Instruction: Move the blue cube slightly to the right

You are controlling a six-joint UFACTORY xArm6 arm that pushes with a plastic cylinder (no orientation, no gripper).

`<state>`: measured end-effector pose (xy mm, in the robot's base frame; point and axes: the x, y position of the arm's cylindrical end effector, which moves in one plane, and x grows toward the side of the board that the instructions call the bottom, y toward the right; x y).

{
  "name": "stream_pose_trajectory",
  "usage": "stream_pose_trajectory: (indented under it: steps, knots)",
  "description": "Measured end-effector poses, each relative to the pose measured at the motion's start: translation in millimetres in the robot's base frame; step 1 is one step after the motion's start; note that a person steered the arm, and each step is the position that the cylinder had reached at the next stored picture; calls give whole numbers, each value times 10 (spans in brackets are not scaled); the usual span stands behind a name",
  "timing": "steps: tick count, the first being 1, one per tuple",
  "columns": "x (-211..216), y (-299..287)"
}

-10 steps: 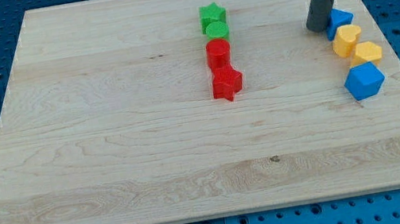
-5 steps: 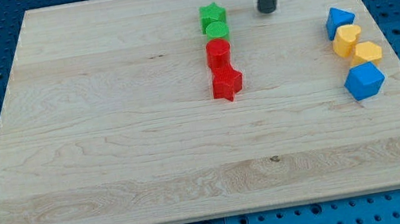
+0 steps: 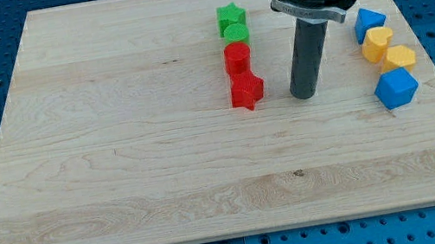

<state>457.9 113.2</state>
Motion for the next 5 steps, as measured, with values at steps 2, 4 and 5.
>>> stream_pose_trajectory:
  steps: [2,4,5]
  knots:
    - [60,281]
    - [162,572]
    - [162,677]
